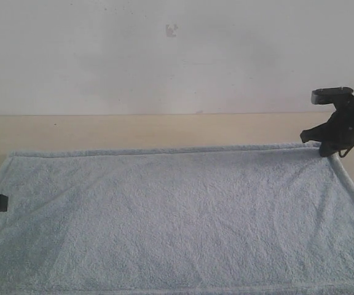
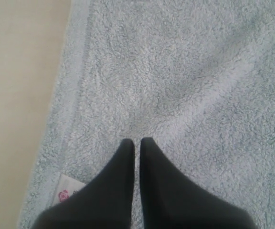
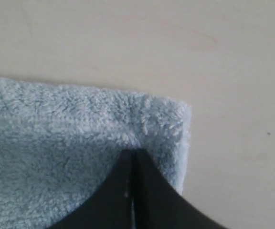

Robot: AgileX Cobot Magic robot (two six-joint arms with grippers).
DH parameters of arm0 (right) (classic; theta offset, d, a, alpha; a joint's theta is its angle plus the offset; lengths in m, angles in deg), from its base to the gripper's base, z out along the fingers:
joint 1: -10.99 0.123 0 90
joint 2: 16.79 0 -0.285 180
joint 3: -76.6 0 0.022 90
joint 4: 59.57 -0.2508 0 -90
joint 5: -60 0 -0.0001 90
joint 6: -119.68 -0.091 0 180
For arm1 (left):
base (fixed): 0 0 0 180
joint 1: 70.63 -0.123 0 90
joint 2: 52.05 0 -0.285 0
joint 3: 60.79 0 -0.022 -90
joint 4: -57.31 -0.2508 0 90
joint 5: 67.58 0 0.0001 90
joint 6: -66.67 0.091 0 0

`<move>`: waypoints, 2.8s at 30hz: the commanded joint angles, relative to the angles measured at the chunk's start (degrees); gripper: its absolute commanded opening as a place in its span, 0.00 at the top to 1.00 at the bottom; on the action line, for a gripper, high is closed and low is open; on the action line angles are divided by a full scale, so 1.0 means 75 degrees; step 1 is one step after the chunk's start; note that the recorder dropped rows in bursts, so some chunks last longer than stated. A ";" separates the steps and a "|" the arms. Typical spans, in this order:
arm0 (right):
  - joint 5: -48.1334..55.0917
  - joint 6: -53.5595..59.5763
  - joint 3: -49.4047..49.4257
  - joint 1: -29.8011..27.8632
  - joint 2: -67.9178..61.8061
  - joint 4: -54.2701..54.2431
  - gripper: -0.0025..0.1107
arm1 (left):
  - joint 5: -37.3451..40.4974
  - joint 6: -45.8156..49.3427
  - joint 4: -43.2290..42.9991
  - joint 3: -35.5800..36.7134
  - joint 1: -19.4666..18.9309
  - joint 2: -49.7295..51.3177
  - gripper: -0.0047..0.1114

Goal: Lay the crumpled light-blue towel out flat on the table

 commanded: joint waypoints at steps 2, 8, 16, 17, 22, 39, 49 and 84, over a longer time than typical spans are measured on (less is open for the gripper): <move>-0.0167 0.1191 0.0001 -0.0015 0.0647 -0.1293 0.98 | -0.0502 0.0071 0.0051 0.0023 0.0003 -0.0175 0.92; 0.0328 0.1639 0.0001 -0.0015 0.1144 -0.2408 0.98 | -0.1010 0.0071 -0.0358 -0.0190 -0.0013 -0.0579 0.92; 0.0376 0.1927 0.1019 -0.0015 0.2172 -0.3141 0.98 | -0.1179 0.0071 -0.0766 -0.1756 -0.0547 0.0994 0.92; 0.0334 0.1910 0.1225 -0.0015 0.2384 -0.3401 0.98 | -0.1160 0.0071 -0.0738 -0.1951 -0.0547 0.1269 0.92; -0.0064 0.2461 0.2688 0.0193 0.3523 -0.4619 0.98 | -0.0792 0.0071 -0.0767 -0.3250 -0.0547 0.2574 0.92; -0.2576 0.3714 0.6453 0.2274 0.5536 -0.5560 0.98 | 0.0995 0.4241 0.3078 -0.5324 -0.0588 0.4410 0.92; -0.2567 0.5343 0.7121 0.2582 0.5542 -0.7289 0.98 | 0.0806 0.5103 0.3934 -0.5925 -0.1016 0.5071 0.92; -0.2344 0.5563 0.7121 0.2582 0.5542 -0.7382 0.98 | 0.1031 0.5328 0.3458 -0.5337 -0.1209 0.4250 0.92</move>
